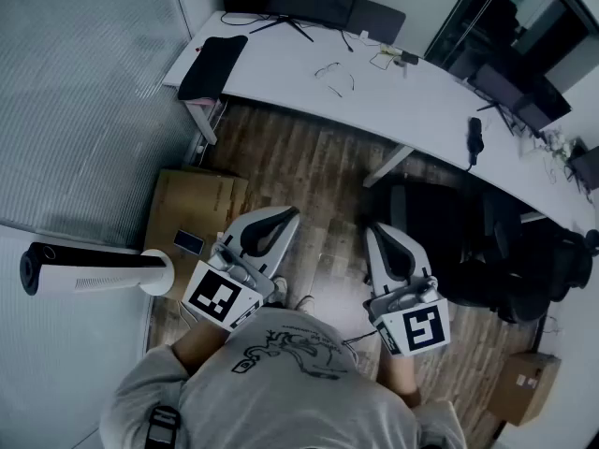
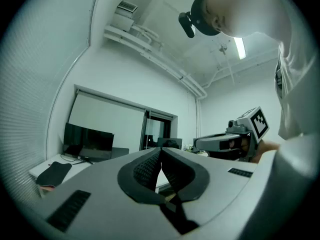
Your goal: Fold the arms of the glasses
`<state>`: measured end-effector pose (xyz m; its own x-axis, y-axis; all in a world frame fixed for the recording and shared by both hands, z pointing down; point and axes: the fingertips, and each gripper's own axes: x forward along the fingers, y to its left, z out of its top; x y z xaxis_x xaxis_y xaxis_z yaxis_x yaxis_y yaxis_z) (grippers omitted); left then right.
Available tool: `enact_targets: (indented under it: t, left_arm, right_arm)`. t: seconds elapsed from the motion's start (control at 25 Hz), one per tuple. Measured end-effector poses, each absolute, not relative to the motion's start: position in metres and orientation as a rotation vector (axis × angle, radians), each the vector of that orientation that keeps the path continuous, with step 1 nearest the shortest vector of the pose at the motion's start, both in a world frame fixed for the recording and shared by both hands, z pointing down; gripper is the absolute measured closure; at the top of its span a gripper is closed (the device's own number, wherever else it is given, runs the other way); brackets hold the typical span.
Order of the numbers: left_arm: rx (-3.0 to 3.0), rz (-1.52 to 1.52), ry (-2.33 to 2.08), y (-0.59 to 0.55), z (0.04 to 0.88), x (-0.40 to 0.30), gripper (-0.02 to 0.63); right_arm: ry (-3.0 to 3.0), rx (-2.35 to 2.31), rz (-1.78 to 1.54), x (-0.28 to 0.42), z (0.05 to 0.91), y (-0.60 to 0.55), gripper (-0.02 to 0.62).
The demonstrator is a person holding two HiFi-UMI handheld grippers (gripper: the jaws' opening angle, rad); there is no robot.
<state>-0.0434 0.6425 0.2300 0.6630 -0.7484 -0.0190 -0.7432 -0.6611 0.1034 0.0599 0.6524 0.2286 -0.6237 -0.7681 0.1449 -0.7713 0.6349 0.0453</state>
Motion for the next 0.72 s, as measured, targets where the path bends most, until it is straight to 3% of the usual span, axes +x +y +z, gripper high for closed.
enact_targets:
  t: [0.72]
  left_arm:
    - [2.761, -0.066, -1.226, 0.641, 0.253, -0.108, 0.584]
  right_arm:
    - [-2.679, 1.326, 0.051, 0.004, 0.243, 0.644, 0.586]
